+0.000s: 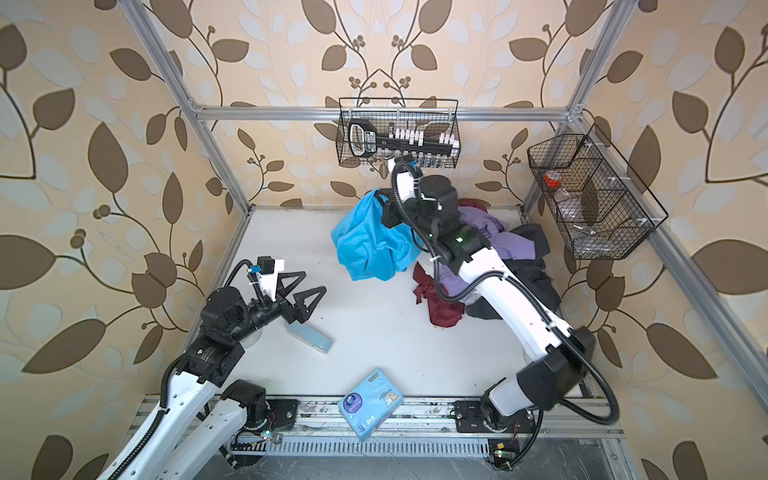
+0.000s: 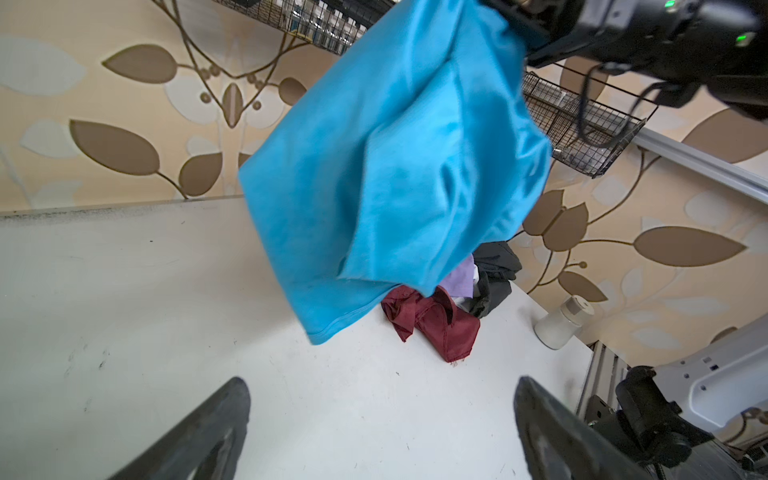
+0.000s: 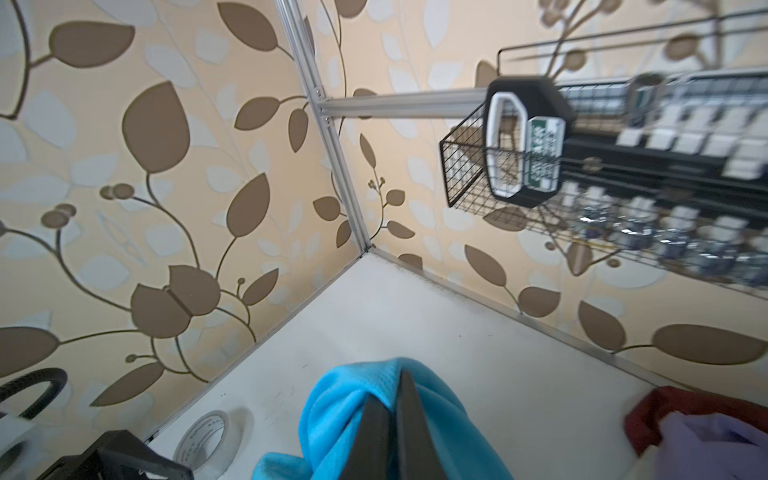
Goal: Pick out a specific cloth from the pile
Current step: 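Carry the teal cloth across toward the left gripper and lower it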
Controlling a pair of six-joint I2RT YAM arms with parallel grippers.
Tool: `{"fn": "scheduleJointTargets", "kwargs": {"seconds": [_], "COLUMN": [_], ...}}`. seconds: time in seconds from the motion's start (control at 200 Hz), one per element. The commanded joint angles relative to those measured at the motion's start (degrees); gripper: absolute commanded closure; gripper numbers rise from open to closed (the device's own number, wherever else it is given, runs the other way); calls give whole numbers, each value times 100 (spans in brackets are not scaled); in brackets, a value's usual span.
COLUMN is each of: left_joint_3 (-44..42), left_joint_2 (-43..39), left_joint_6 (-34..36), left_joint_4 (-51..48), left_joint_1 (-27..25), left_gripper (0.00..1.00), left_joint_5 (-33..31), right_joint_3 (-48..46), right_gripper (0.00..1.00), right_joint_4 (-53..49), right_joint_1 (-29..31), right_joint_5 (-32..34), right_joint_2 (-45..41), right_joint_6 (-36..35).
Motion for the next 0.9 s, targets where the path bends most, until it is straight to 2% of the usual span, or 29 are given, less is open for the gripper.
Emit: {"fn": "scheduleJointTargets", "kwargs": {"seconds": [0.0,0.205,0.315,0.37,0.43,0.535,0.725,0.84,0.9], "left_joint_3": [-45,-44,-60,-66,-70,-92,-151,-149,-158], "left_joint_2": [-146,-166,-150,-149,-157,-190,-226,-219,-211], "left_joint_6": [64,98,118,112,126,125,109,98,99], "left_joint_4": [226,229,251,260,251,257,295,286,310], "left_joint_1": [-57,-57,-58,-57,-57,-57,-57,-57,-57], "left_gripper": [1,1,1,1,1,1,1,1,1], "left_joint_5": [-240,-320,-386,-476,-579,-701,-784,-794,-802], "right_joint_3": [839,3468,4608,4642,4258,3723,4718,4648,4482], "right_gripper": [100,100,100,100,100,96,89,87,81], "right_joint_4": [153,-432,-287,155,918,1922,1788,1846,1842], "right_joint_1": [217,453,527,545,554,585,607,607,607], "right_joint_5": [-433,-1215,-1833,-2089,-2280,-2298,-2374,-2298,-2241], "right_joint_2": [766,2974,3958,4193,4314,4674,6319,6747,6799], "right_joint_6": [54,149,467,704,990,1336,1808,1989,2002]}}
